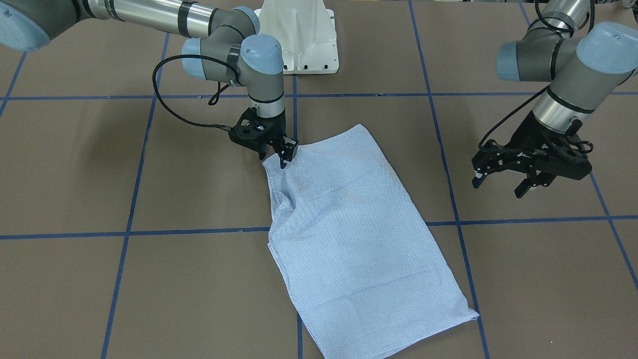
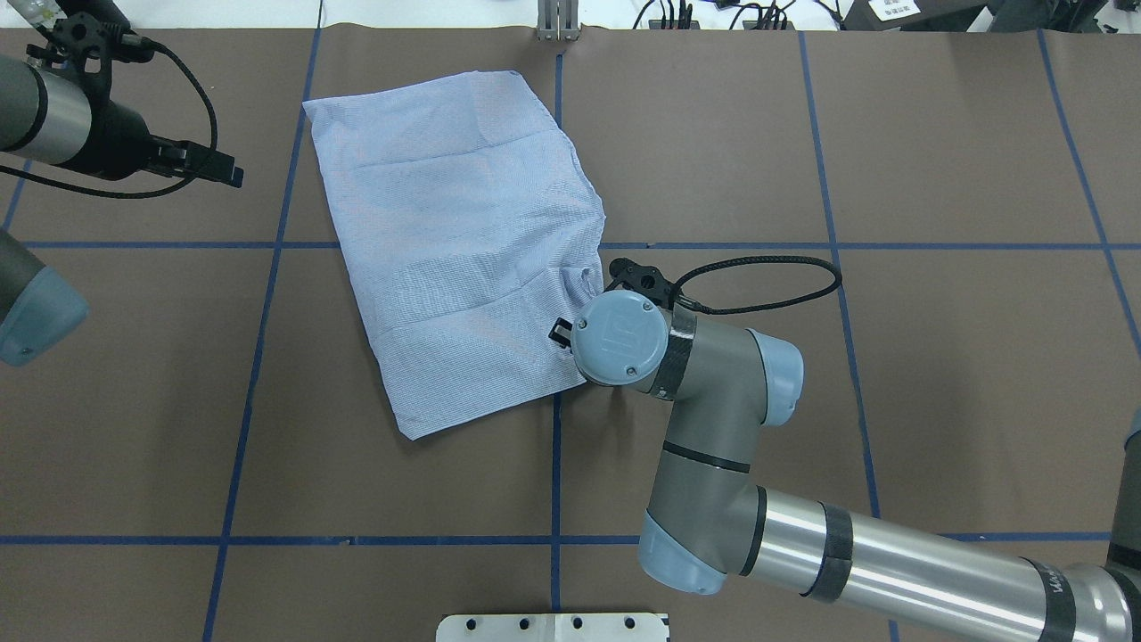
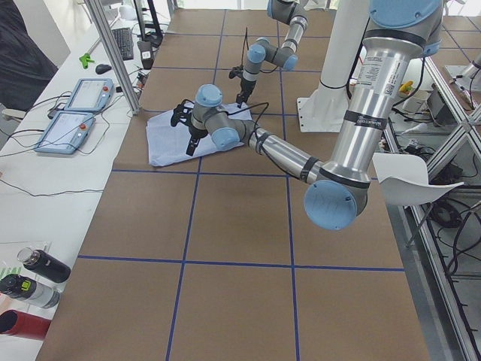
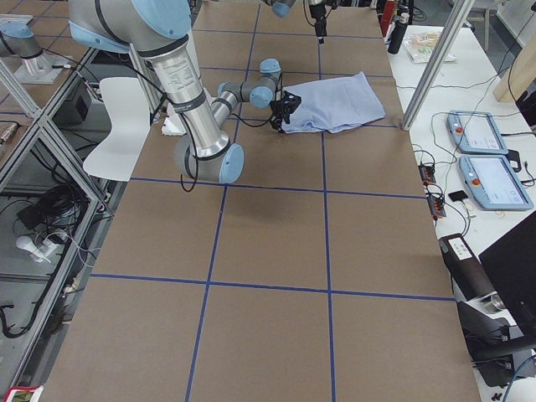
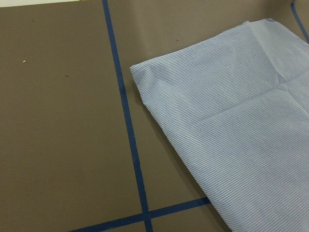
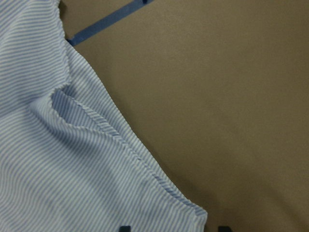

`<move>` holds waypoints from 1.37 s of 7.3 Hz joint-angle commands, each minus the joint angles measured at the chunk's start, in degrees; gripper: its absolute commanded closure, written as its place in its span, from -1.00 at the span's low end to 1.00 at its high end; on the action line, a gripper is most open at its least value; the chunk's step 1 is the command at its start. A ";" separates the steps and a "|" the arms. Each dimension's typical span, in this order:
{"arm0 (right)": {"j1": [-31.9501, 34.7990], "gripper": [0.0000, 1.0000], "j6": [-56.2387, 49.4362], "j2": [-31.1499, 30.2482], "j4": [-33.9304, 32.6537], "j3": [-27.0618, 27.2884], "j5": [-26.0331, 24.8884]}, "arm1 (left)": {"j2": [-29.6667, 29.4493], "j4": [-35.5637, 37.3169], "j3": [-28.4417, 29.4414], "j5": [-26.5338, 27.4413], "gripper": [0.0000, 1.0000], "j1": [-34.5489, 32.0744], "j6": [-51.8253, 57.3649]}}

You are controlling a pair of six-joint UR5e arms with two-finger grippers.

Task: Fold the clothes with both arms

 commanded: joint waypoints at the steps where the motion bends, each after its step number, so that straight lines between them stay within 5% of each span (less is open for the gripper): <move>1: -0.43 -0.32 -0.52 -0.10 -0.11 -0.31 -0.56 | 0.04 0.00 0.01 0.00 -1.00 0.00 0.12; 6: -0.52 1.00 -2.10 0.34 -0.20 -1.28 -1.52 | 0.04 0.00 0.01 -0.09 -1.00 0.00 0.21; 10: 0.27 1.00 -2.62 2.18 -1.16 -1.28 -1.35 | 0.04 0.00 -0.07 -0.09 -1.00 0.09 -0.05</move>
